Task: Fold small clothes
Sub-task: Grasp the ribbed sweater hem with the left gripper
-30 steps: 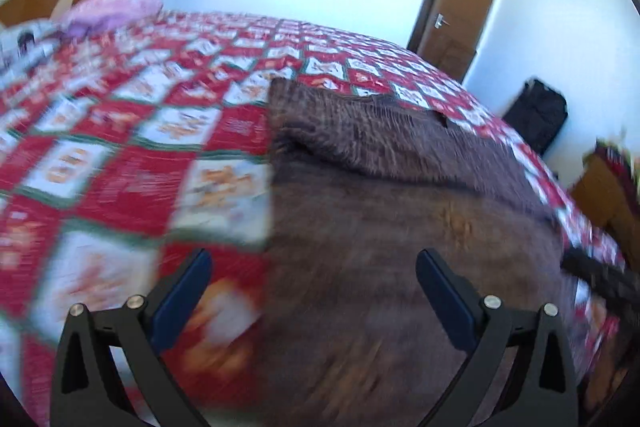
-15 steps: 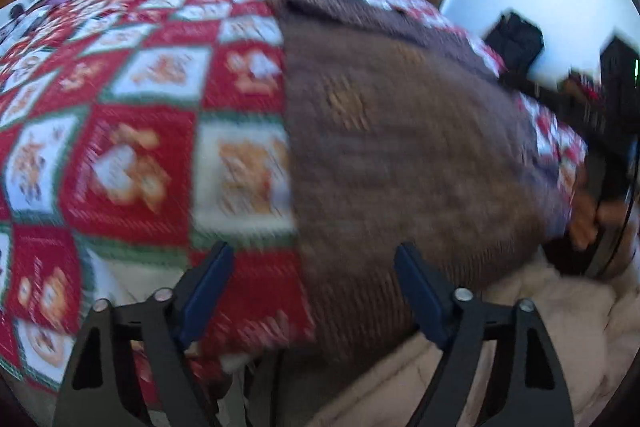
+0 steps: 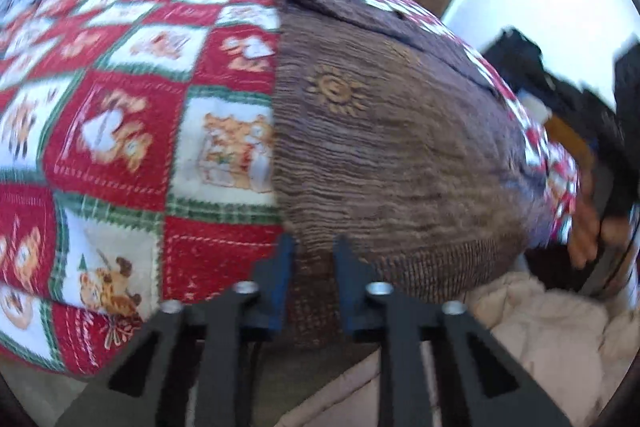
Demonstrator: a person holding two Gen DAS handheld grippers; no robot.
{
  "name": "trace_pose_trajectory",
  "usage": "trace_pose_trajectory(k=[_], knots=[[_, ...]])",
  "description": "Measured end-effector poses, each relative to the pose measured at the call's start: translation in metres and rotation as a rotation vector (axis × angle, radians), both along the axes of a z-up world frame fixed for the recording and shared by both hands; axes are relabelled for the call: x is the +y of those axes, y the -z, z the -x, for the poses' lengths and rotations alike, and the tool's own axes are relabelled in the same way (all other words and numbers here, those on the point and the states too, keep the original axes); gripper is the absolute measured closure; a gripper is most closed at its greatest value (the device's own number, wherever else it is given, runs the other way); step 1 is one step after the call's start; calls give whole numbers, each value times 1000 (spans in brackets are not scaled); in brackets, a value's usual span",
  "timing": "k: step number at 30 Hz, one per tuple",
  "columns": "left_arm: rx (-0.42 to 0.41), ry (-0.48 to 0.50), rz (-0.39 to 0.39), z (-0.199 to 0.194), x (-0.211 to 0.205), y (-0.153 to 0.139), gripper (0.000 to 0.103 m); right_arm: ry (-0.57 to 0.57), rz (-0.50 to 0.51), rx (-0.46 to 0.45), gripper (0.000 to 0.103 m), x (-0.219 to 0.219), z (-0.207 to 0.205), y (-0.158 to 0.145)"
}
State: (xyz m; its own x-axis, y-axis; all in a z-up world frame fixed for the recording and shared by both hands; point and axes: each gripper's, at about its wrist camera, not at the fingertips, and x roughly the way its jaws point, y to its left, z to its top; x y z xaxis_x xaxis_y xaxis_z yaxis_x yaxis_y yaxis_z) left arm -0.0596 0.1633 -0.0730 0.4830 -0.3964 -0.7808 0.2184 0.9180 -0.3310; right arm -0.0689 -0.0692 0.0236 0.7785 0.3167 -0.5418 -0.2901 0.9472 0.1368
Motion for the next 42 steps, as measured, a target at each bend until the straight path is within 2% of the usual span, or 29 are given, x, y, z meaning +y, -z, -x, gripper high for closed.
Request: trace_pose_trajectory(k=[4, 8, 11, 13, 14, 16, 18, 20, 22, 25, 27, 29, 30, 31, 34, 36, 37, 39, 40, 41, 42], knots=[[49, -31, 83, -4, 6, 0, 98, -101, -2, 24, 53, 13, 4, 4], [19, 23, 129, -5, -8, -19, 99, -184, -26, 96, 53, 20, 1, 16], [-9, 62, 137, -14, -20, -35, 99, -238, -71, 154, 53, 19, -1, 24], [-19, 76, 110, -25, -27, -42, 99, -275, -100, 187, 50, 17, -1, 29], [-24, 74, 81, -30, -27, -44, 99, -285, -93, 203, 44, 19, 0, 32], [-19, 65, 79, -40, -16, -50, 98, -309, -57, 223, 42, 25, 4, 35], [5, 48, 107, -45, 0, -52, 95, -370, -27, 221, 42, 38, 11, 38], [35, 19, 70, -41, 14, -50, 89, -418, 24, 214, 42, 53, 17, 42], [72, 15, 44, -30, 20, -43, 83, -414, 59, 208, 42, 62, 16, 46], [144, 41, 70, -23, 12, -34, 76, -382, 48, 219, 42, 59, 9, 48], [145, 65, 43, -23, 0, -33, 63, -362, 17, 221, 42, 53, 5, 47], [104, 45, -71, -23, -10, -29, 37, -345, -9, 213, 42, 45, 4, 45], [87, 17, -118, -23, -12, -25, 35, -340, -17, 209, 42, 42, 4, 43], [90, 3, -130, -23, -11, -23, 35, -336, -25, 205, 42, 40, 4, 42], [137, -10, -62, -23, -6, -11, 35, -326, -43, 198, 42, 36, 2, 39], [146, -13, -47, -21, -6, -6, 36, -322, -51, 206, 42, 35, 0, 40], [125, -13, -60, -18, -8, -6, 39, -319, -55, 212, 42, 34, -1, 42], [106, 0, -91, -15, -16, -7, 50, -314, -58, 217, 42, 34, -2, 43], [98, 11, -111, -14, -21, -7, 63, -311, -58, 216, 42, 33, -2, 42], [101, 30, -116, -13, -25, -7, 84, -309, -59, 214, 42, 33, -2, 42], [111, 44, -109, -12, -27, -6, 93, -307, -60, 210, 42, 32, -2, 41]])
